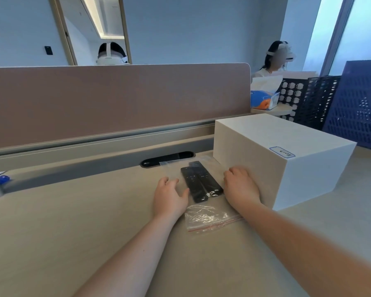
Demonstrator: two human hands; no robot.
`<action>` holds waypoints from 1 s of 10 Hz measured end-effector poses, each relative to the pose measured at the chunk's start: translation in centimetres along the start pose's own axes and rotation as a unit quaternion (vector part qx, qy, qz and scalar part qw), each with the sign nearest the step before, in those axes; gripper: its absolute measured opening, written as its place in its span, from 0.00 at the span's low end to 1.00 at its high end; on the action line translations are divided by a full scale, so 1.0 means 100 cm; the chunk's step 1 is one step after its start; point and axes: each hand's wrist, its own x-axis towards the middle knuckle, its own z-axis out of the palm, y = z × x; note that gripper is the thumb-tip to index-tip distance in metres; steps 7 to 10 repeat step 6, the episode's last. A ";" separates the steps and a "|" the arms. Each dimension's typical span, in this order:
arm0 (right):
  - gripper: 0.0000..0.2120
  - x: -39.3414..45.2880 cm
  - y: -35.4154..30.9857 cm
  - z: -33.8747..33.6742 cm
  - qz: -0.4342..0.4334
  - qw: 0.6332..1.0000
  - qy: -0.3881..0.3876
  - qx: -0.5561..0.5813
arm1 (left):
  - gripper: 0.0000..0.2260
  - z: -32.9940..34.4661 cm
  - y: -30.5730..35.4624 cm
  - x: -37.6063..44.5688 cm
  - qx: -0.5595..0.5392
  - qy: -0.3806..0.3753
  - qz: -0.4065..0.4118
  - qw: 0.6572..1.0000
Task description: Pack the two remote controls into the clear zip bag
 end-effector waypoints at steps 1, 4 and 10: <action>0.14 -0.013 0.004 -0.006 0.010 0.997 -0.061 -0.045 | 0.21 -0.003 -0.001 -0.016 0.024 0.005 0.004 1.000; 0.14 -0.043 0.004 -0.024 0.047 0.990 -0.123 -0.056 | 0.14 -0.021 0.000 -0.061 0.024 0.003 -0.019 1.000; 0.12 -0.076 0.008 -0.037 0.095 0.984 -0.046 0.142 | 0.09 -0.034 -0.003 -0.087 0.018 0.024 -0.018 0.999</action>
